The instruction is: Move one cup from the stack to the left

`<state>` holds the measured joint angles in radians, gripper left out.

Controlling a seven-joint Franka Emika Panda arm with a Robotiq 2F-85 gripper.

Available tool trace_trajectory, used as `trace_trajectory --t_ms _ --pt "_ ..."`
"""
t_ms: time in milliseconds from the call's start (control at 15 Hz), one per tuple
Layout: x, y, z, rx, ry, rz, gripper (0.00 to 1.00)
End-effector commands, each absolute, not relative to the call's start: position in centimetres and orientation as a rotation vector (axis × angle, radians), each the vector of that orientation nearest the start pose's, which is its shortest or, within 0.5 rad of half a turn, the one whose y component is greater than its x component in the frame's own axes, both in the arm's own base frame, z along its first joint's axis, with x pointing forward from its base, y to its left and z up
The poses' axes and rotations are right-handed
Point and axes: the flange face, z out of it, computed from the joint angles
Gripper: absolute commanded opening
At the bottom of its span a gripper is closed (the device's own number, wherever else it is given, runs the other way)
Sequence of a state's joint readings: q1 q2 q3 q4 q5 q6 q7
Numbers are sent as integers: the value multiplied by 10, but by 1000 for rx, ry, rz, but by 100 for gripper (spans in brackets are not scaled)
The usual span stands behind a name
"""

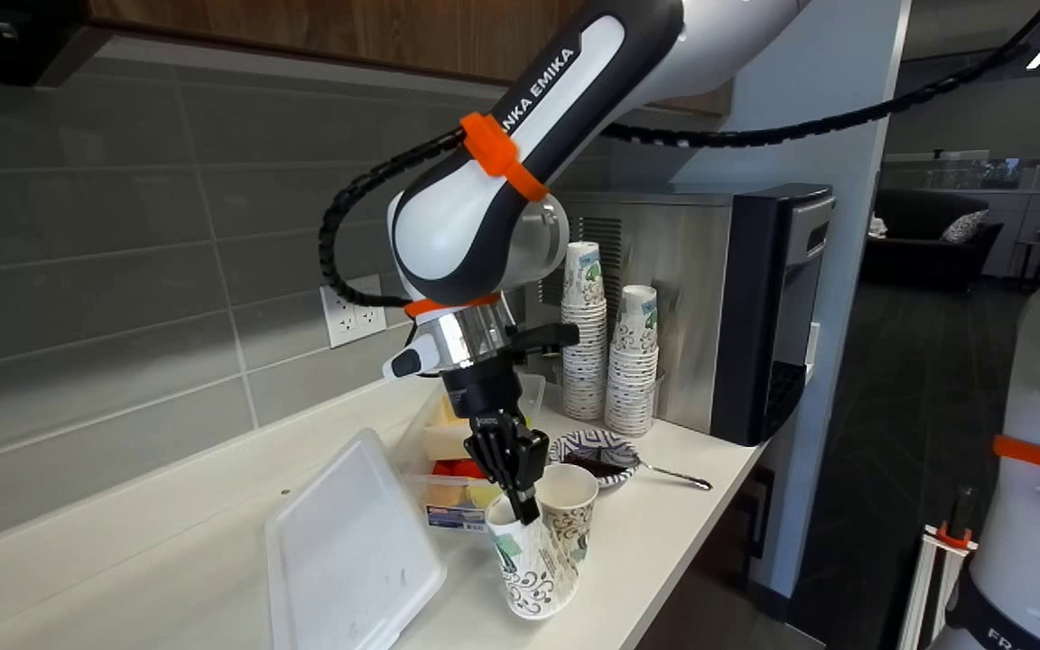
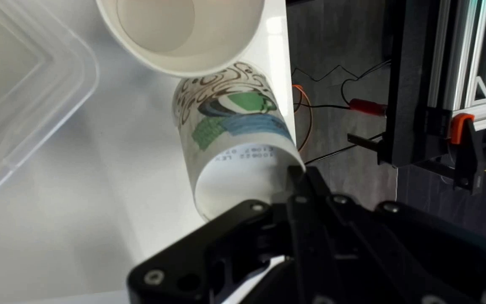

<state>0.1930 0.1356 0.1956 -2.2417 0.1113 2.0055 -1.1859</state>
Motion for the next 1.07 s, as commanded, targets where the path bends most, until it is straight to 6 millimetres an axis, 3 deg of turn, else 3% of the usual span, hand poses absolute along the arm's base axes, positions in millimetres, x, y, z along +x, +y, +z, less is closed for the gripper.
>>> trace_trajectory --t_ms 0,333,400,467,1000 --pt "459 200 272 -2054 -1967 378 1" --pt "464 210 262 -2062 -2016 317 1" --pt "464 211 260 -2062 -2023 307 28" --pt "465 212 260 -2063 -2027 293 30" --pt "463 217 266 -2066 -2059 297 91"
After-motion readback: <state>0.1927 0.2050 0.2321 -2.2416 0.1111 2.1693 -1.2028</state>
